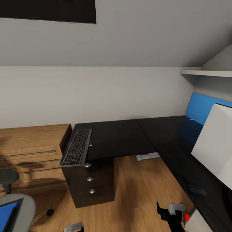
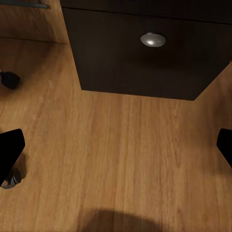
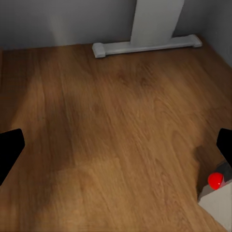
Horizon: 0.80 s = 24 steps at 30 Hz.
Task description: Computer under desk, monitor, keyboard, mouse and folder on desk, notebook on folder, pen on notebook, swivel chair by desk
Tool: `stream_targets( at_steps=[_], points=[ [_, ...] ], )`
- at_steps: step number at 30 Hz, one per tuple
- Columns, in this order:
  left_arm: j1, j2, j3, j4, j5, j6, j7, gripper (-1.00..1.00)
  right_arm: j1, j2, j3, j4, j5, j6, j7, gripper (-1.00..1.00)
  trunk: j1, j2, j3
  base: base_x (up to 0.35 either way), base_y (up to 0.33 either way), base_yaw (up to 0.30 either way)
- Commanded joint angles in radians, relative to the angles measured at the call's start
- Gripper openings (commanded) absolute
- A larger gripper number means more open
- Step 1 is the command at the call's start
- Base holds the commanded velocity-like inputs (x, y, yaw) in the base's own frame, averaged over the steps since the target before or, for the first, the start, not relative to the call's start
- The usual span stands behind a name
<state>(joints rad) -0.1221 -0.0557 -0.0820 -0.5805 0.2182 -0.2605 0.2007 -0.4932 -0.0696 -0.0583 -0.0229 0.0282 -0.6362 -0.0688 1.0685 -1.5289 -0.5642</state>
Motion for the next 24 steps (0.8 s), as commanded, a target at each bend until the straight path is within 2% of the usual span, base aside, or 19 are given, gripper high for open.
stream_targets(
  at_steps=[1, 9, 12, 17, 24],
  points=[
    [-0.001, 0.001, -0.008, 0.0, 0.009, -0.004, 0.008, 1.0, -0.001, 0.001, -0.005, 0.001, 0.004, -0.003, 0.0, 1.0, 0.0, 0.0, -0.001, 0.0, 0.0, 0.0],
    [-0.001, 0.002, -0.007, 0.0, 0.009, -0.005, 0.008, 1.0, -0.001, 0.007, -0.004, 0.001, 0.004, -0.003, -0.001, 1.0, 0.0, 0.0, -0.001, 0.0, 0.0, -0.001],
    [-0.001, 0.002, -0.006, 0.0, 0.009, -0.005, 0.008, 1.0, -0.001, 0.017, -0.003, 0.0, 0.004, -0.003, -0.001, 1.0, 0.0, 0.0, -0.001, 0.0, 0.0, -0.074],
    [-0.001, 0.002, -0.006, 0.0, 0.01, -0.005, 0.008, 1.0, -0.001, 0.043, -0.004, -0.001, 0.006, -0.003, -0.001, 1.0, 0.0, 0.0, -0.001, -0.01, 0.012, -0.192],
    [-0.001, 0.002, -0.005, 0.0, 0.01, -0.005, 0.008, 1.0, -0.001, 0.054, -0.005, -0.002, 0.007, -0.004, -0.001, 1.0, 0.0, 0.0, -0.001, -0.127, 0.142, -0.253]
  ],
)
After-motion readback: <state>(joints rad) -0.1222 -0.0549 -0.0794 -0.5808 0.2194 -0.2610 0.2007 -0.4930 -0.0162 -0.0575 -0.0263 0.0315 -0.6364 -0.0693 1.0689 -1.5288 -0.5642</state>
